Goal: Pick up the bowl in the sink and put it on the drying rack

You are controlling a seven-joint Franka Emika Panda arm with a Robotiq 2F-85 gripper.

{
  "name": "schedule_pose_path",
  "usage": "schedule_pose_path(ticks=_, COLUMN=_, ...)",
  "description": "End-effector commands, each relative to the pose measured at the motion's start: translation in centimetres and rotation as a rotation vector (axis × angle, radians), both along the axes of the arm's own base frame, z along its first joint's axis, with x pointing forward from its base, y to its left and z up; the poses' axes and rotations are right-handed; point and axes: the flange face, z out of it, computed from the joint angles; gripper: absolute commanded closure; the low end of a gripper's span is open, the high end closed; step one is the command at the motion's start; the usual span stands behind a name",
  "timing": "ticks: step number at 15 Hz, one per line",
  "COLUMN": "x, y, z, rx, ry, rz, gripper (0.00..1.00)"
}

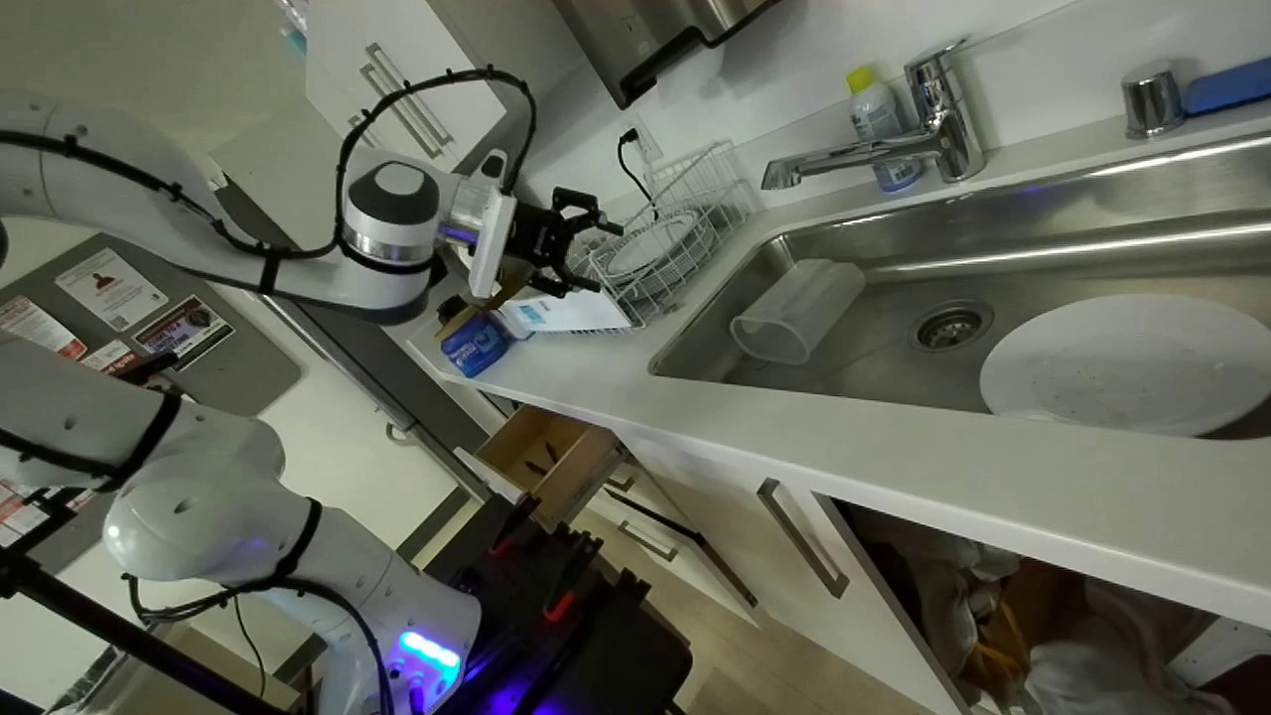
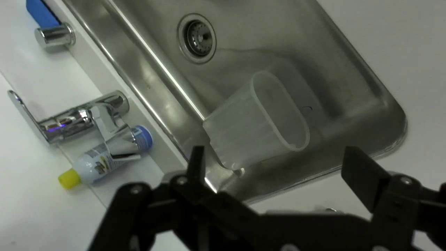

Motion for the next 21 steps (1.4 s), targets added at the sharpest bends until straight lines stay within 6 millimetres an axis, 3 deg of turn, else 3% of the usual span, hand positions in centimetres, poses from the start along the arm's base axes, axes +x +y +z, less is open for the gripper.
schedule_pose_path(ticks=1, x=-0.4, y=-0.6, z=-2.2, rx=-0.003, ry=-0.03, rz=0.117, gripper=0.0)
schedule_pose_path(ticks=7, x=-0.6, y=-1.3, z=-5.1, rx=-0.046, ry=-0.023, rz=0.156, gripper=0.0)
schedule_pose_path(ticks=8, x=-1.3, y=-1.4, z=-4.7, rx=-0.045, ry=-0.013, rz=0.16, gripper=0.0)
schedule_pose_path(ticks=12, x=-1.0, y=-1.4, z=-5.5, rx=-0.038, ry=-0.007, rz=0.157, gripper=0.0)
schedule_pose_path(ticks=17, x=0.1, y=0.9, z=-6.2, rx=-0.165, ry=-0.008, rz=0.284, gripper=0.0)
schedule_pose_path(ticks=21, x=1.2, y=3.5, z=-8.9, rx=-0.249, ry=-0.041, rz=0.37, gripper=0.0)
